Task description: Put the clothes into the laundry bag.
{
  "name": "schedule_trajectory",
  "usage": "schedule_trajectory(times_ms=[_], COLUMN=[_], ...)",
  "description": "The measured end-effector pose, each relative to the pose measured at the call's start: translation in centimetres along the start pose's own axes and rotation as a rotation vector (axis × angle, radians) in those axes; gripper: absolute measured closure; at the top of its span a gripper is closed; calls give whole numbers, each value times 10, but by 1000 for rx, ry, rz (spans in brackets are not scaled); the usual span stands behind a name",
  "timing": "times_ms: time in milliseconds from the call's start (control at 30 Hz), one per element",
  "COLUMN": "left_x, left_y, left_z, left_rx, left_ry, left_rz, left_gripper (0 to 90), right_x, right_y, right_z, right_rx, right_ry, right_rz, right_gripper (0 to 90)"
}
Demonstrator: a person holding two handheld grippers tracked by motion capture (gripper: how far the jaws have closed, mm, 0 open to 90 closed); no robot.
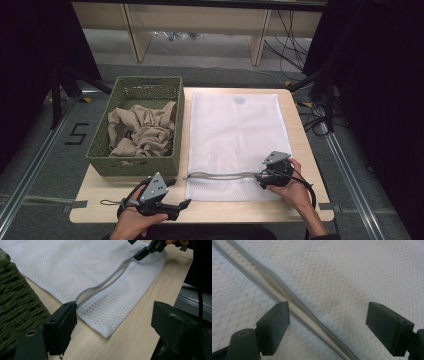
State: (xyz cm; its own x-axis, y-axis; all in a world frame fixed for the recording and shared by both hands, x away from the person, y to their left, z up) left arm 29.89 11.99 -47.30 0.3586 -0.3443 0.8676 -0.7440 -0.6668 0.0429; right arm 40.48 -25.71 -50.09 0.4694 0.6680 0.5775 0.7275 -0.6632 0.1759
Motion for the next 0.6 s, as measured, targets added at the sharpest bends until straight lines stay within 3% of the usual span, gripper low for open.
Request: schedule_trajectory(times_ms=[100,167,200,233,267,333,367,433,533,600], left_x=[0,1,1,0,1,1,1,1,2,2], left_y=[1,1,1,1,0,0,0,1,2,1], left_z=[-1,-1,-1,-1,-1,-1,-1,-1,0,0], left_rx=[-1,-4,-5,-6,-7,-5,-5,-20,-35,-33], left_ry=[-4,2,0,-1,-1,0,0,5,20,14], left_rz=[1,2,1,2,12,10,9,-23,-39,-19], left_gripper=[205,205,206,205,206,206,205,206,205,205], right_x=[3,10,11,13,15,19,22,26,30,32], right_y=[-4,-5,-8,-8,-9,-9,-8,-9,-5,-4], right_z=[4,8,8,10,11,13,15,17,21,22], right_rx=[3,-13,-26,-38,-39,-53,-61,-78,-71,-18], right_ry=[-12,-16,-26,-22,-28,-28,-29,-32,-18,-16], right_rz=[5,-41,-27,-54,-43,-67,-98,-80,-88,-80], right_gripper=[211,203,208,209,208,213,217,227,229,227])
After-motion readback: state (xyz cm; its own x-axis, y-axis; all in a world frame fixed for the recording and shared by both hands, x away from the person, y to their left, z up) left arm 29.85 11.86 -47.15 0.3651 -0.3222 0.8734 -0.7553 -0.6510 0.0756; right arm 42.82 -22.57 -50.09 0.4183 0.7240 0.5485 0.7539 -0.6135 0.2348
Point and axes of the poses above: each handheld gripper's, and its own axes: z roughly forward along the jaws, x roughly out of its top, y roughly to its right, the point moved 1 cm from there along z, roughly forward along the jaws, and after that the axes turned 4 degrees about x, right-handed, at the moved point
